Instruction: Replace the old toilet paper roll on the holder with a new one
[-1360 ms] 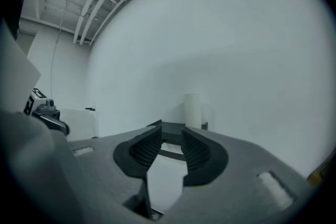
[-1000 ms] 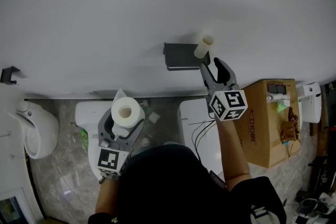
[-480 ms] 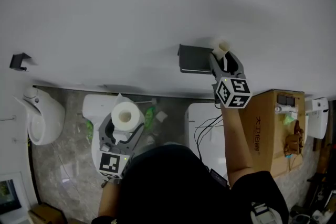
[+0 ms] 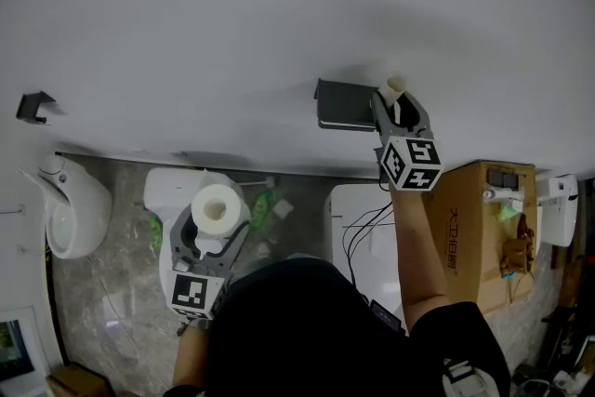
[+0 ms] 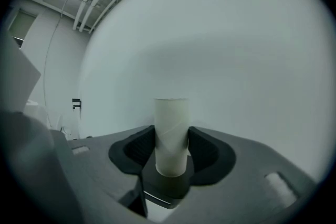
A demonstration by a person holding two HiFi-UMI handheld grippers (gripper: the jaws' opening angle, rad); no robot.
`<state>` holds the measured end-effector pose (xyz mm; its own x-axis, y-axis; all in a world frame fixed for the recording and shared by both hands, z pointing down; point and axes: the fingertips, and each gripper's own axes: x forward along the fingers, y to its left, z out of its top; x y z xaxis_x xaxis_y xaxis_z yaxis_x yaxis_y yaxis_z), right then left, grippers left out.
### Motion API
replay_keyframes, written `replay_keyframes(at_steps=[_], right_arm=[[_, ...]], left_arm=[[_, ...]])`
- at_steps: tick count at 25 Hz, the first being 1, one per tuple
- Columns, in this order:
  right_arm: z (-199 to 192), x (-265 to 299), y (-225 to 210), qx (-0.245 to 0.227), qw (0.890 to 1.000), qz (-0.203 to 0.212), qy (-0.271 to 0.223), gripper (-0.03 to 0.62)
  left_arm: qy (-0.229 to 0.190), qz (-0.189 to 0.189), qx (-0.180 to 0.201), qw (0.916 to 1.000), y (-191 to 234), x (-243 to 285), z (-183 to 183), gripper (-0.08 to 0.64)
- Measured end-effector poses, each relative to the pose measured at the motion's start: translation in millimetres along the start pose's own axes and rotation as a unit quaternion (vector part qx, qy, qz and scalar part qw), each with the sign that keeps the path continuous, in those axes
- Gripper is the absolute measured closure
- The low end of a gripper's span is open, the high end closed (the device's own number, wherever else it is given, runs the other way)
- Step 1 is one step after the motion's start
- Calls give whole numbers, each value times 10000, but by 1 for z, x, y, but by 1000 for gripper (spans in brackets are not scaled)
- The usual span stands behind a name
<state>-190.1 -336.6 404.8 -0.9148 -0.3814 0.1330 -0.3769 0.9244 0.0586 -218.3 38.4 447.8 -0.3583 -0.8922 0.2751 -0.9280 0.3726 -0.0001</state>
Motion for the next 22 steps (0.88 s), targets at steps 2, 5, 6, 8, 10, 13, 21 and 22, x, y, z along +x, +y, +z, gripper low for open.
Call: replay_keyframes(at_steps=[2,5,6,8,10,13,21,22], right_arm=[[8,-11,-2,21,10000,-21,-89,400],[19,-34,-6,34,9997,-102,-207,400],[21,-43,-6,35,9996,-135,-233,400],[23,-62,-4,53,9995,-180,-255,400],[21,-82,-2,99,9995,-209,-236,400],[15,-110,3,201,9993,-243,-184,400],[-30,-174,22,464,9980,-396,144,400],[-36,-180,24,510,9977,-396,190,400]], left_arm=[[-56,-92,158,9998,-1,1,-1,160],[-97,-256,172,9995,-7,5,1,160],[-135,-332,244,9991,-8,5,1,160],[-153,-455,261,9985,-12,7,3,160],[-113,-571,146,9982,-19,9,6,160],[-194,-836,342,9957,-26,15,7,160],[-276,-1408,639,9876,-45,33,7,160],[-279,-1467,657,9866,-46,35,7,160]])
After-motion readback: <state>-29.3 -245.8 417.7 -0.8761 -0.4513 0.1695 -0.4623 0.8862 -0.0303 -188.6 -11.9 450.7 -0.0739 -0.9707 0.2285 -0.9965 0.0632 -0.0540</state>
